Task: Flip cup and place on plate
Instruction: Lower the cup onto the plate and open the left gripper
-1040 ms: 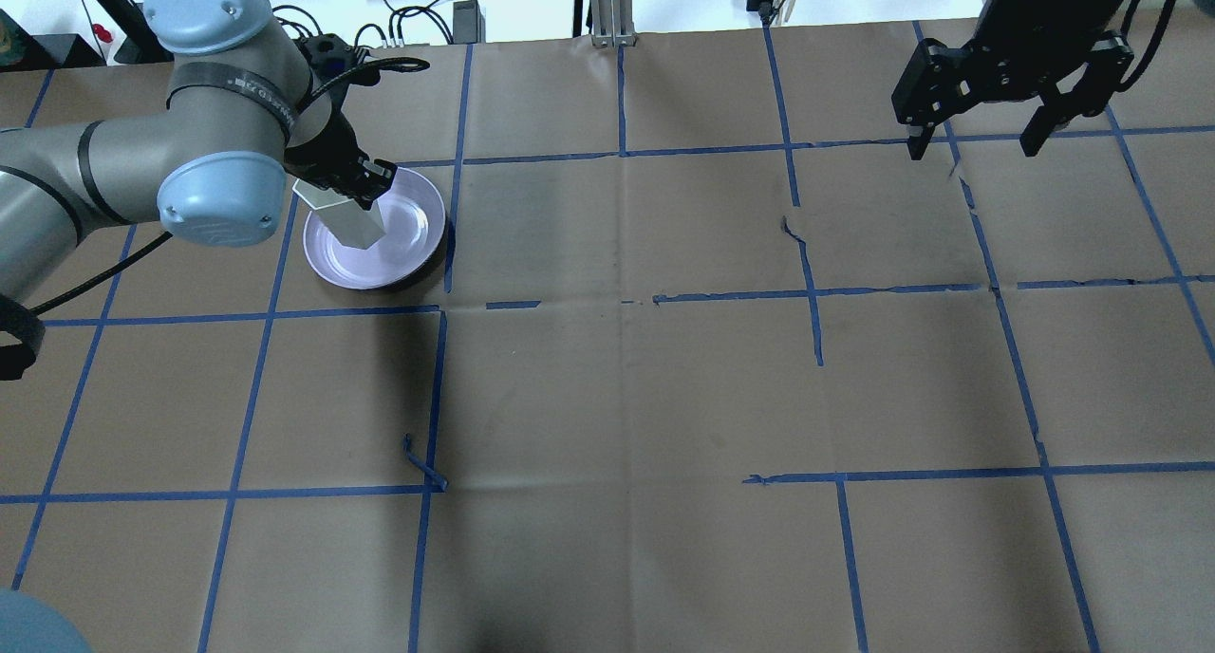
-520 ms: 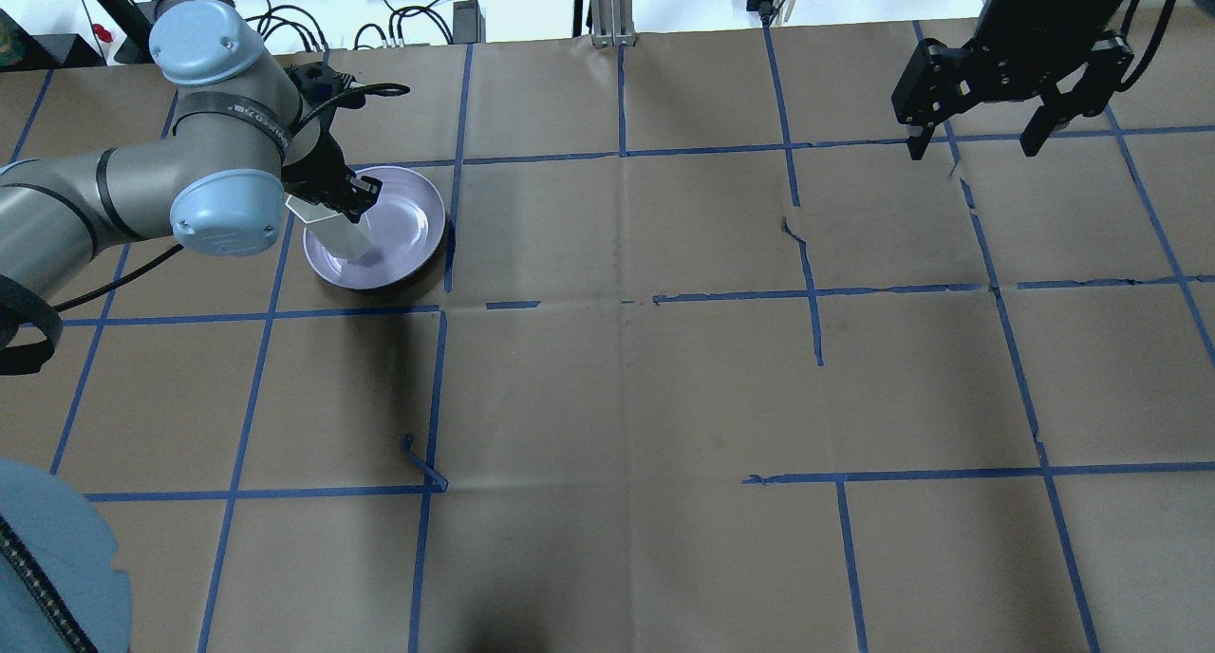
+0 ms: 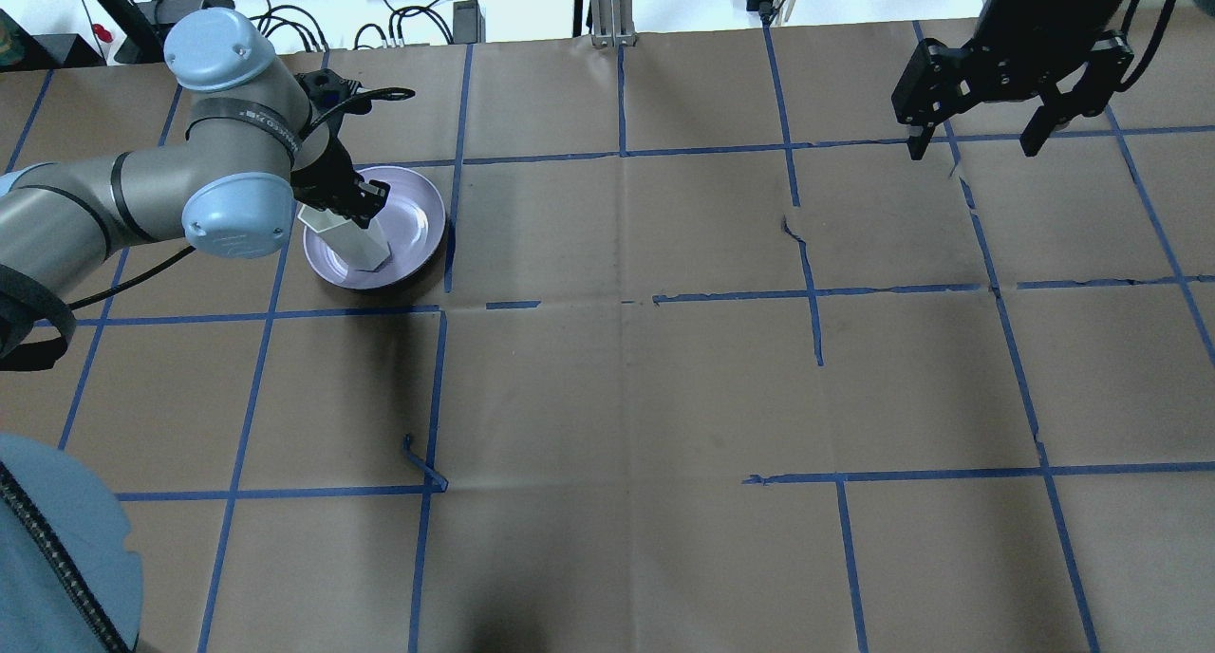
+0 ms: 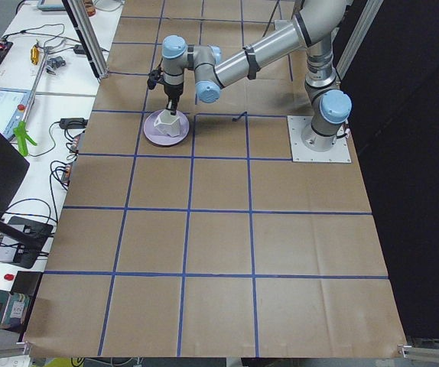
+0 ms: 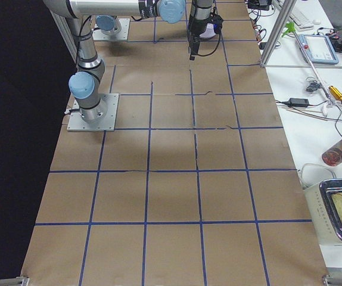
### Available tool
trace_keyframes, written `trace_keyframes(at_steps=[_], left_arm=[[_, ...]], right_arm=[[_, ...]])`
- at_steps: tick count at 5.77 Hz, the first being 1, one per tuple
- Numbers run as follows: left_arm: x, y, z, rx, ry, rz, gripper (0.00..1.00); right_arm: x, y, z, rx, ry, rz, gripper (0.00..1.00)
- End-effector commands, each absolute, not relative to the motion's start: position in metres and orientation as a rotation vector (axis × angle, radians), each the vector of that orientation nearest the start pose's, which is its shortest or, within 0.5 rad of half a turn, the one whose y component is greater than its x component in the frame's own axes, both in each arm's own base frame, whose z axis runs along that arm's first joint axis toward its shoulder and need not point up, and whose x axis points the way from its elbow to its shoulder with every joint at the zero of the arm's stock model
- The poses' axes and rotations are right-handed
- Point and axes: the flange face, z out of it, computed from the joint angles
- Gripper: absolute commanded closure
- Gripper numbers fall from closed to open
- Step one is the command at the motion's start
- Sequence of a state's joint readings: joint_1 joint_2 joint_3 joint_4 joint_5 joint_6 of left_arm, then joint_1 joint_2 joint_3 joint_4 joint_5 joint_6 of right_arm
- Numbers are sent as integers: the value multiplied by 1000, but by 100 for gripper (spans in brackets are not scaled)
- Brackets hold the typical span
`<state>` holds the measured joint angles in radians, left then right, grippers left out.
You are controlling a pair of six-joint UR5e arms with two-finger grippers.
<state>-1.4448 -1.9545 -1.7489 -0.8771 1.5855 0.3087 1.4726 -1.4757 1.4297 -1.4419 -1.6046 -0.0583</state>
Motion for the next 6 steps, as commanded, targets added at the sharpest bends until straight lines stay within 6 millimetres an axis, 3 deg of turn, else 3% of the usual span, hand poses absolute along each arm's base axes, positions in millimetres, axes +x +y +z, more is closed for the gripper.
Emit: trace_keyframes(at_steps=[1,3,4,6], left_arm=[[-60,-623,262,272,3118,-293,2],[-63,-620,310,286,3080,-407,1],[-66,-603,350,286,3076,-418,1],[-76,-568,423,213,3144,-138,1]], right_arm=[[78,-533,496,61,3165,135,0],[78,-533,496,61,3165,135,0],[78,-533,496,61,3165,135,0],[78,-533,496,61,3165,135,0]])
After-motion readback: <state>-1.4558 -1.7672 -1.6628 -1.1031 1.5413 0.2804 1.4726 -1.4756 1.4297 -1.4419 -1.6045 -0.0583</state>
